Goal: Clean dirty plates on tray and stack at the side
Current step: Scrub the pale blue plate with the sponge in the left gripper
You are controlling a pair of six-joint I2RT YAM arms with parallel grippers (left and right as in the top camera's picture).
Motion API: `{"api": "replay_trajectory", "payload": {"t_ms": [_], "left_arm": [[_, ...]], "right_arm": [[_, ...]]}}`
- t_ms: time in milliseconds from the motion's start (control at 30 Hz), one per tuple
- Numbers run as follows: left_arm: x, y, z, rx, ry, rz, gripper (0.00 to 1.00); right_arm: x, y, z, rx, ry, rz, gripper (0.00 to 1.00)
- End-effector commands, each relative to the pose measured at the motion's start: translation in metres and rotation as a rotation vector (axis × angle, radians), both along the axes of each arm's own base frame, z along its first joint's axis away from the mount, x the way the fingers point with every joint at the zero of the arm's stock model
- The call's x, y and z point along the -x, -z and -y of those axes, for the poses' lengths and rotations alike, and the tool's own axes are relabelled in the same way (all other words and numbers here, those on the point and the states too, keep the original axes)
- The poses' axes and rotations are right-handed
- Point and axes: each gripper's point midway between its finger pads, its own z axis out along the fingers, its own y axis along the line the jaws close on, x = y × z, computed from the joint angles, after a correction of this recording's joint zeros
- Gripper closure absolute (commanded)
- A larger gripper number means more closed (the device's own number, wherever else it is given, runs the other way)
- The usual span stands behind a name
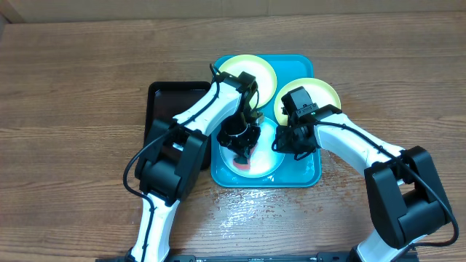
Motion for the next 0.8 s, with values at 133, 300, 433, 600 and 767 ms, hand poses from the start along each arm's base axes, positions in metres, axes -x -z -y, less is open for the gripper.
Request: {"api": "replay_trajectory", "payload": {"t_ms": [133, 300, 433, 600, 767], "left_arm": [[-0.012, 0.023, -0.039, -0.263, -0.023, 0.083, 0.96], [-0.047, 0.026, -0.087, -0.575, -0.141, 0.297, 0.96], [-0.069, 0.010, -0.126, -0.812, -0.235, 0.462, 0.96], [-0.072, 0.008, -0.131, -0.839, -0.244, 0.482, 0.96], [-0.056, 0.028, -0.084, -0.548, -0.155, 0.318, 0.96]], "right_arm": [[0.003, 0.004, 0.005, 0.031, -0.009, -0.005, 0.96], [0.003, 0.004, 0.005, 0.031, -0.009, -0.005, 0.96], [0.004, 0.005, 0.005, 0.032, -0.009, -0.008, 0.96], [0.004, 0.005, 0.005, 0.032, -0.010, -0.008, 0.96], [0.004, 0.005, 0.005, 0.032, -0.010, -0.008, 0.96]]}}
